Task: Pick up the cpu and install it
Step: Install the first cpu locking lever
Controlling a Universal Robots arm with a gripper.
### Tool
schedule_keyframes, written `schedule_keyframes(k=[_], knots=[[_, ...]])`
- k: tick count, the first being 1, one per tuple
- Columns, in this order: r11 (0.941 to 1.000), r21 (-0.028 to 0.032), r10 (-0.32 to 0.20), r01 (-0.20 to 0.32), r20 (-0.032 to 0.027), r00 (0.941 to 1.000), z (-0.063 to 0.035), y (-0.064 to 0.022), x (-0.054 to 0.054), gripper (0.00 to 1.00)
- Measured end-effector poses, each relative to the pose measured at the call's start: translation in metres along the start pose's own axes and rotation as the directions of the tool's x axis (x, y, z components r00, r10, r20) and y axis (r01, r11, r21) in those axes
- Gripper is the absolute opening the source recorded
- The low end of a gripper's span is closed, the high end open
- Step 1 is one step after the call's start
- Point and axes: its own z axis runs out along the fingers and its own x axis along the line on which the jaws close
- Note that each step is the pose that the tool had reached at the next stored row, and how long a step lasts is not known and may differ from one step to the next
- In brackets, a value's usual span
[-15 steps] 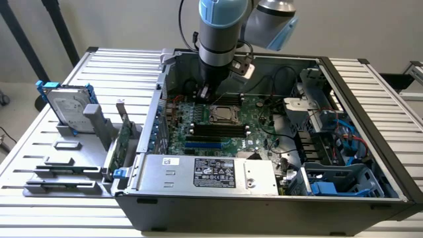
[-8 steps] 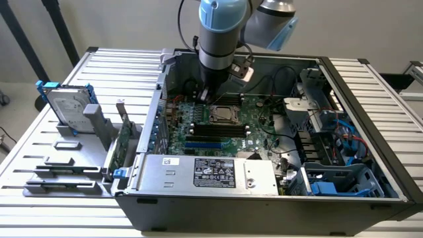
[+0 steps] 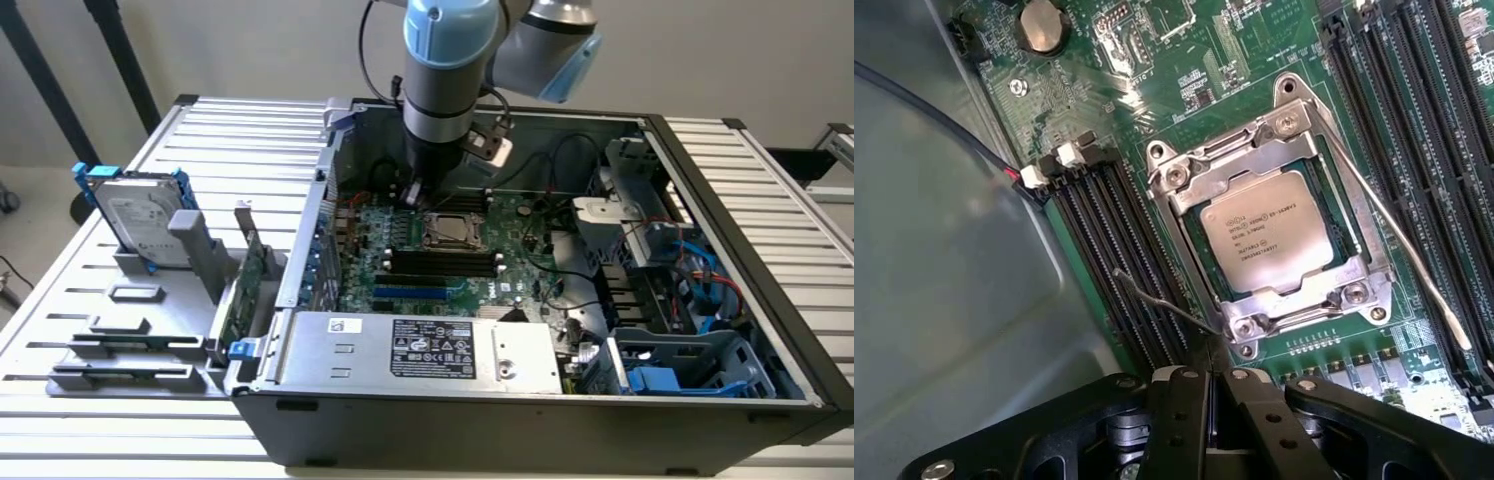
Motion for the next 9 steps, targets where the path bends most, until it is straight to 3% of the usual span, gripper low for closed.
schedule_keyframes(k=[9], knots=[[1.0,-0.0049,0.001,-0.001,0.0096,1.0,0.0016,0.0051,0.0029,0.11]])
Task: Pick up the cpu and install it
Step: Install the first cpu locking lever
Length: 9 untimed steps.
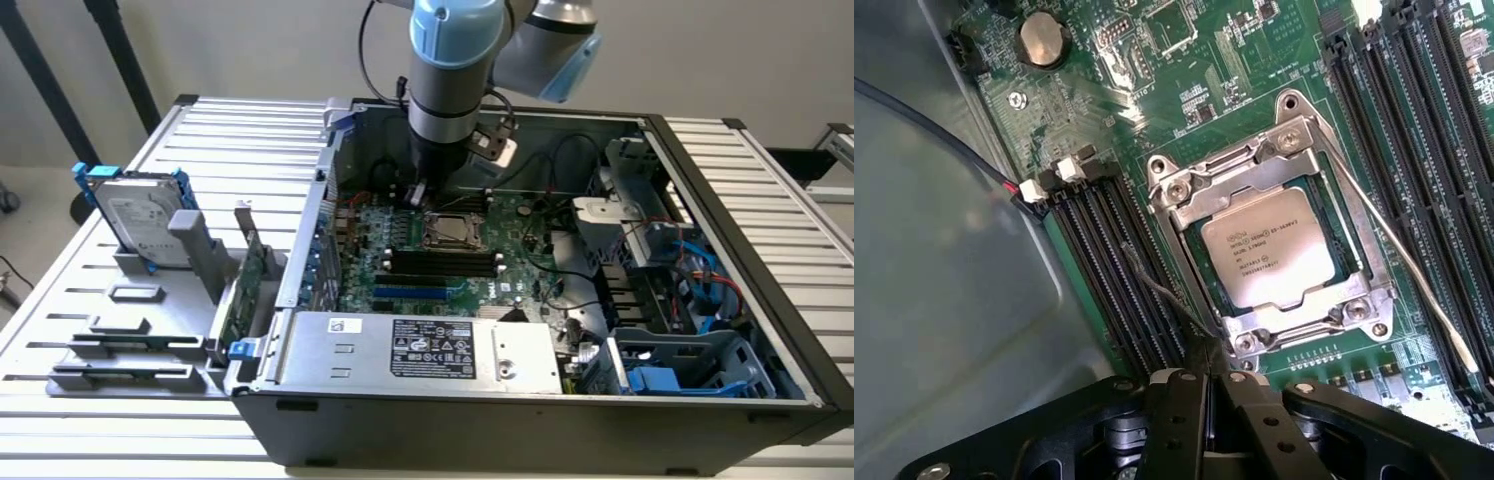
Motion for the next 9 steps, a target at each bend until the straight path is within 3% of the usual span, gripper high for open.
schedule_keyframes(k=[9], knots=[[1.0,-0.0006,0.005,-0.005,0.002,1.0,0.0013,0.0029,0.0015,0.11]])
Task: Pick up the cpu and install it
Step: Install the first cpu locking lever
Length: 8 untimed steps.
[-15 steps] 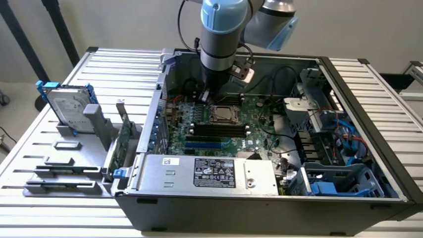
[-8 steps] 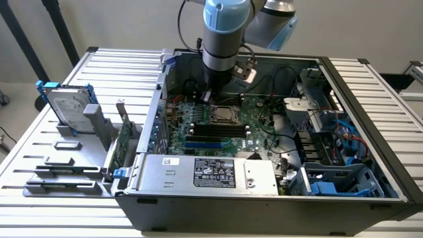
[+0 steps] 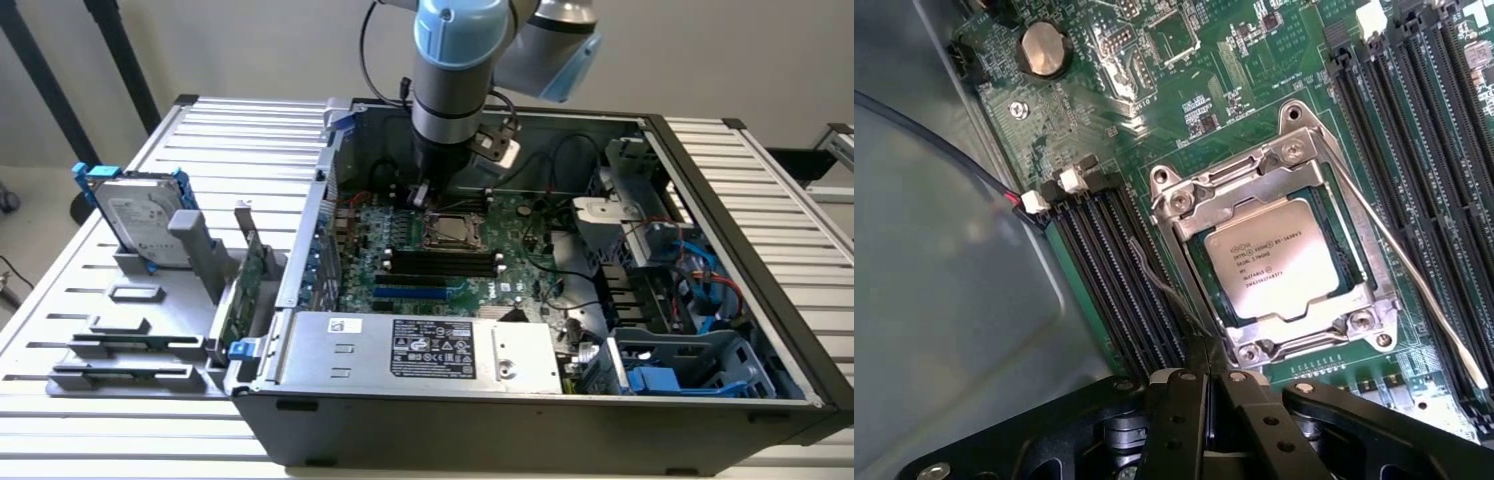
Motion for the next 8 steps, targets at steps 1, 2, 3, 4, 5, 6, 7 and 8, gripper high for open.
schedule_keyframes(k=[1,2,3,4,5,6,7,8], knots=[[1.0,0.0006,0.001,-0.001,0.0002,1.0,0.0,0.0,0.0,0.11],[1.0,0.0014,0.001,-0.001,0.0005,1.0,0.0001,0.0001,0.0001,0.11],[1.0,0.0024,0.002,-0.002,0.001,1.0,0.0001,0.0001,0.0001,0.11],[1.0,0.0034,0.002,-0.002,0.0016,1.0,0.0001,0.0001,0.0001,0.11],[1.0,0.0044,0.003,-0.003,0.0021,1.0,0.0001,0.0001,0.0001,0.11],[1.0,0.0054,0.003,-0.003,0.0025,1.0,0.0001,0.0001,0.0001,0.11],[1.0,0.0062,0.003,-0.003,0.0029,1.0,0.0001,0.0001,0.0001,0.11],[1.0,0.0069,0.004,-0.004,0.0033,1.0,0.0001,0.0001,0.0002,0.11]])
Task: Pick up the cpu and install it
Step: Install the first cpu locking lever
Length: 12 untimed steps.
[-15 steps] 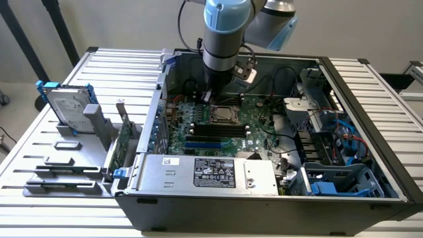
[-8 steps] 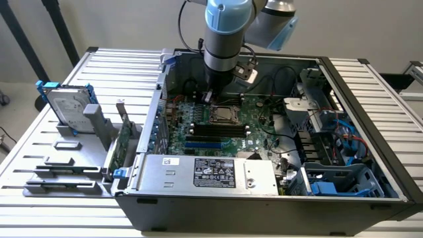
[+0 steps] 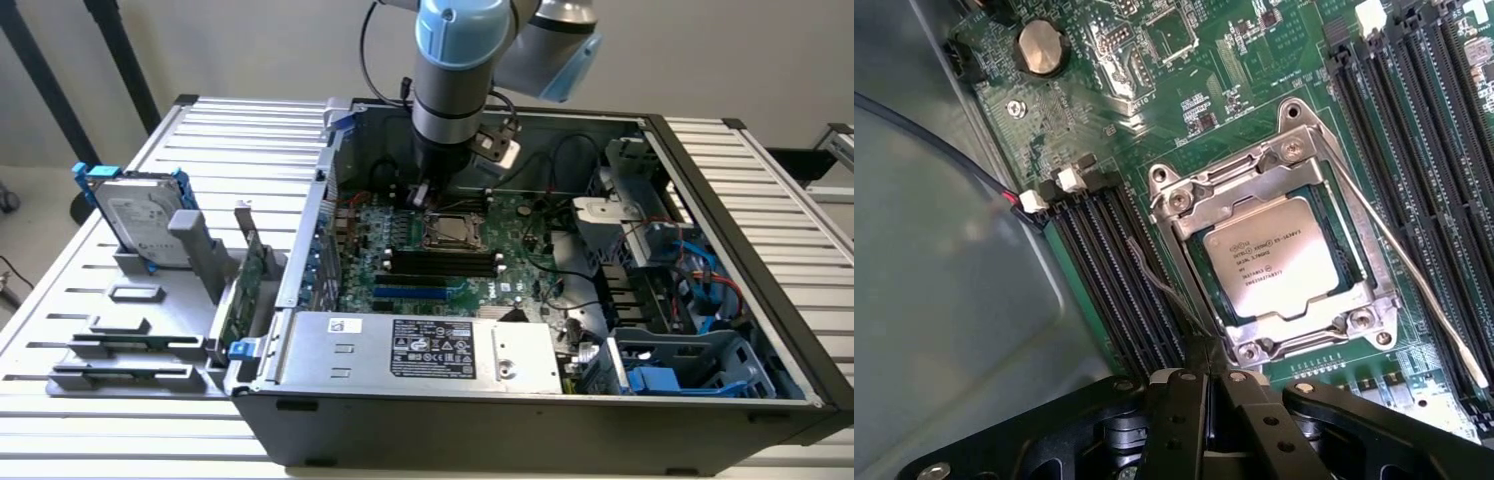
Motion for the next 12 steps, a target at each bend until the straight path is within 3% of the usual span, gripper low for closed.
schedule_keyframes(k=[12], knots=[[1.0,0.0037,0.001,-0.001,0.0019,1.0,0.0005,0.0003,0.0024,0.11]])
